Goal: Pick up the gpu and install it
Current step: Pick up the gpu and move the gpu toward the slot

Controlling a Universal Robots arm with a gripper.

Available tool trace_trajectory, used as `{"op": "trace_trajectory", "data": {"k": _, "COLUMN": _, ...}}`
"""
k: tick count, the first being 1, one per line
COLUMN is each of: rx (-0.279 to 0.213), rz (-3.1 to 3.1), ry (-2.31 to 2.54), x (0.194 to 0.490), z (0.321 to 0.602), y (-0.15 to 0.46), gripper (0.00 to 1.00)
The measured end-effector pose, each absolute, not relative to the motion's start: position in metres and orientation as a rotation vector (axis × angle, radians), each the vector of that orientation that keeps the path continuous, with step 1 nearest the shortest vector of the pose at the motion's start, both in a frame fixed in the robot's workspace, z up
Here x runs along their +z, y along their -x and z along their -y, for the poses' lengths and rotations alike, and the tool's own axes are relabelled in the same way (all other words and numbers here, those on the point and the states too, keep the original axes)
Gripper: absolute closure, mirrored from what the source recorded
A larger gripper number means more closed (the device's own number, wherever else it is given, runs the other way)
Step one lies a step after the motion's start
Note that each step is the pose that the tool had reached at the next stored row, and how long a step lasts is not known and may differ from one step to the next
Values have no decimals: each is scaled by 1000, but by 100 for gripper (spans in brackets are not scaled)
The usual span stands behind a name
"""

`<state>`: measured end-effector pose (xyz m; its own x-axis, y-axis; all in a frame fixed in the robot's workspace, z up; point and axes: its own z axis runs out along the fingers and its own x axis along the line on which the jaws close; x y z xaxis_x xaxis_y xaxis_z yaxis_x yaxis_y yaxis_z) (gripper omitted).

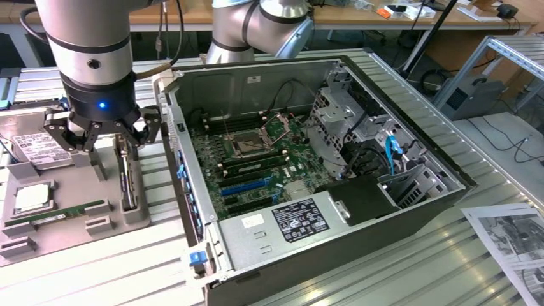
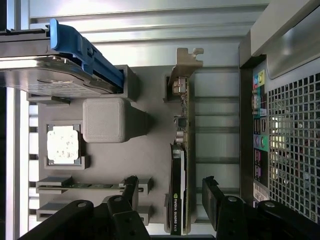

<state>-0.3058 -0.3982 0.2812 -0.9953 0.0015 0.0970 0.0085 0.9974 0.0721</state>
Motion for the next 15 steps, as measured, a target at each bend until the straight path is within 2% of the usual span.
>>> {"op": "trace_trajectory", "data": {"k": 15, "rx": -106, "rz": 3064, "ry": 7, "x": 281, "z": 398, "y": 303, "gripper": 37}}
